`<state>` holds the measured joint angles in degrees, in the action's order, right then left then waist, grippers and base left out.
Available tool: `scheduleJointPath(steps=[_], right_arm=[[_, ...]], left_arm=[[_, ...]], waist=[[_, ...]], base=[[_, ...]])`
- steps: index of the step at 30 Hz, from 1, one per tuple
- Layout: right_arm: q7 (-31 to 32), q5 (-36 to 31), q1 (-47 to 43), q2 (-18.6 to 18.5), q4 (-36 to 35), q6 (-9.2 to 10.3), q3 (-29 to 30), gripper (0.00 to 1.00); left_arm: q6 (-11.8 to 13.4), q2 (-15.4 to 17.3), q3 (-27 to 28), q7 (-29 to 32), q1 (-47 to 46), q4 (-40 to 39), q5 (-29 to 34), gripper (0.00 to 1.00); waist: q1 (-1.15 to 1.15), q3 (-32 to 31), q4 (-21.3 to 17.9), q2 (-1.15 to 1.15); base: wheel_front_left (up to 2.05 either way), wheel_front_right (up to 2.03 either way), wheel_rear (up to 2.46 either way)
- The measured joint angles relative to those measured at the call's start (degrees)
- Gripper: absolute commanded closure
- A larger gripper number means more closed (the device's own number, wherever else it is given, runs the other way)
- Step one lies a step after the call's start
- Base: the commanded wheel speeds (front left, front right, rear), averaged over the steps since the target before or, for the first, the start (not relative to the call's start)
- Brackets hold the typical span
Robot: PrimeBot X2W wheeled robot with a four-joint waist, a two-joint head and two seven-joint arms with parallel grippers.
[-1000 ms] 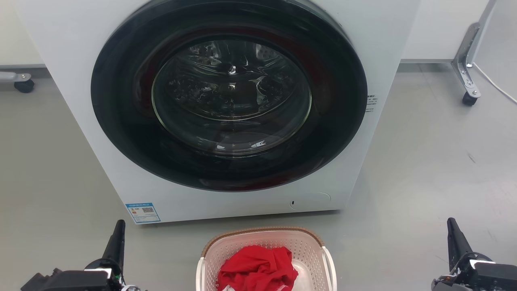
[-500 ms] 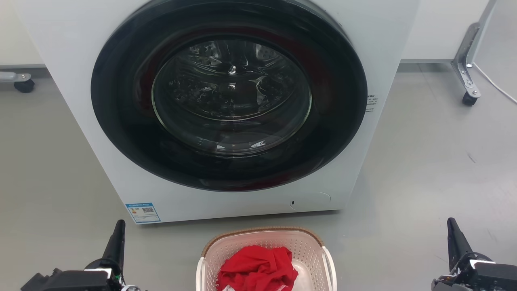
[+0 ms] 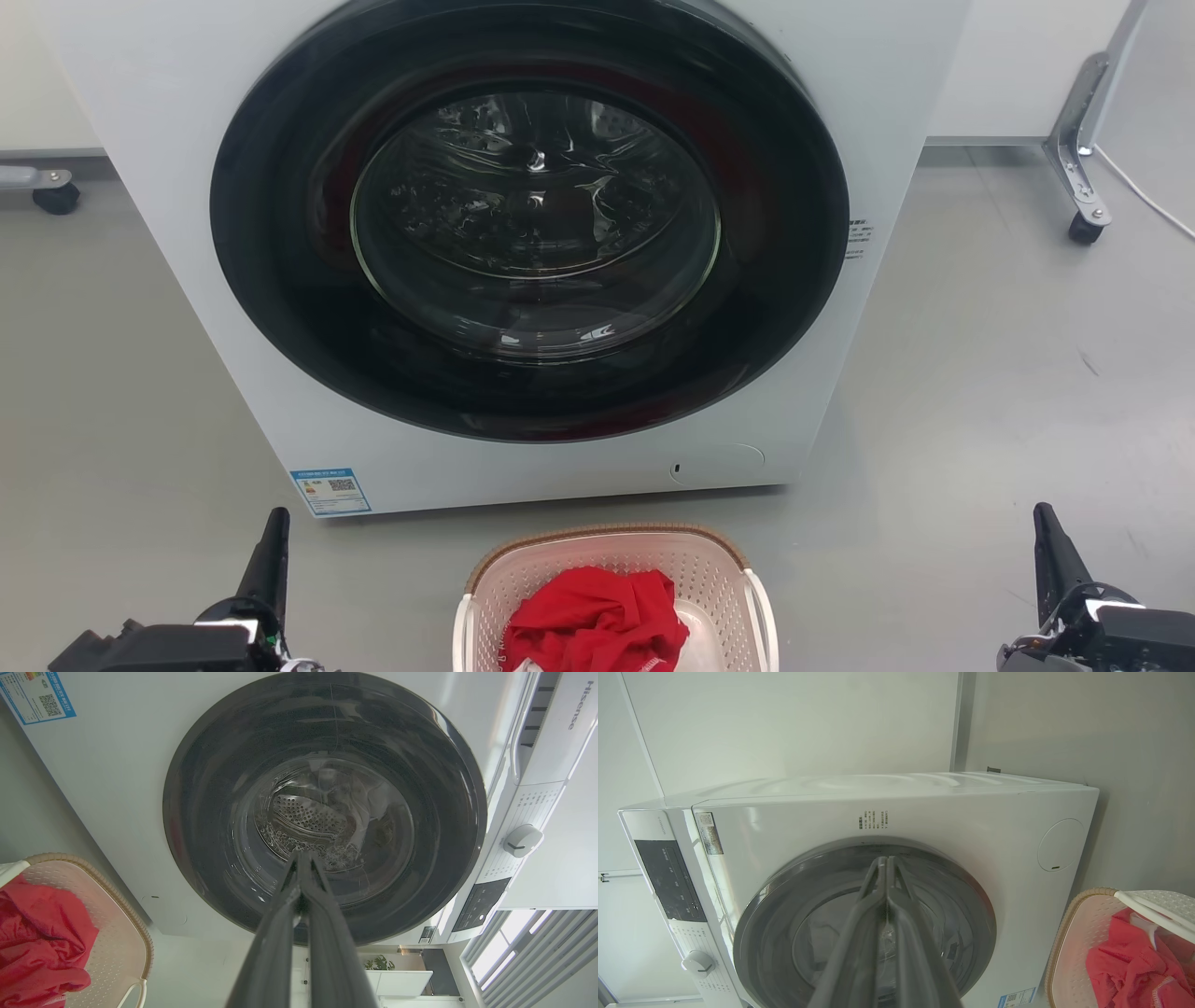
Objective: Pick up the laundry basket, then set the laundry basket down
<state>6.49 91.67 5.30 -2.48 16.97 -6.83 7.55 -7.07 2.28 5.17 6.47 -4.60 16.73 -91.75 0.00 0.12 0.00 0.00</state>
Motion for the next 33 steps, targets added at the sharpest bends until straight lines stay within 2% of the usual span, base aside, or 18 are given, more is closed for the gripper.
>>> scheduleJointPath(steps=[11, 12, 18, 33], right_arm=[[0.0, 0.0, 0.0, 0.0, 0.0, 0.0, 0.0, 1.0], [0.0, 0.0, -0.1, 0.1, 0.3, 0.02, -0.1, 0.0], [-0.5, 0.0, -2.6, 0.9, 2.7, 0.27, -0.8, 0.0], [-3.1, -2.2, -2.6, 0.9, 1.7, 0.37, -3.5, 0.0]], left_arm=[[0.0, 0.0, 0.0, 0.0, 0.0, 0.0, 0.0, 1.0], [0.0, -0.1, 0.0, 0.0, 0.2, 0.3, 0.0, 0.0], [0.1, -0.7, -0.6, -0.3, 2.9, 2.7, 0.0, 0.0], [0.6, -0.6, -3.3, -3.1, 3.0, 0.7, 2.4, 0.0]], waist=[[0.0, 0.0, 0.0, 0.0], [0.0, 0.0, 0.0, 0.0], [0.0, 0.0, 0.0, 0.0], [0.0, 0.0, 0.0, 0.0]], base=[[0.0, 0.0, 0.0], [0.0, 0.0, 0.0], [0.0, 0.0, 0.0], [0.0, 0.0, 0.0]])
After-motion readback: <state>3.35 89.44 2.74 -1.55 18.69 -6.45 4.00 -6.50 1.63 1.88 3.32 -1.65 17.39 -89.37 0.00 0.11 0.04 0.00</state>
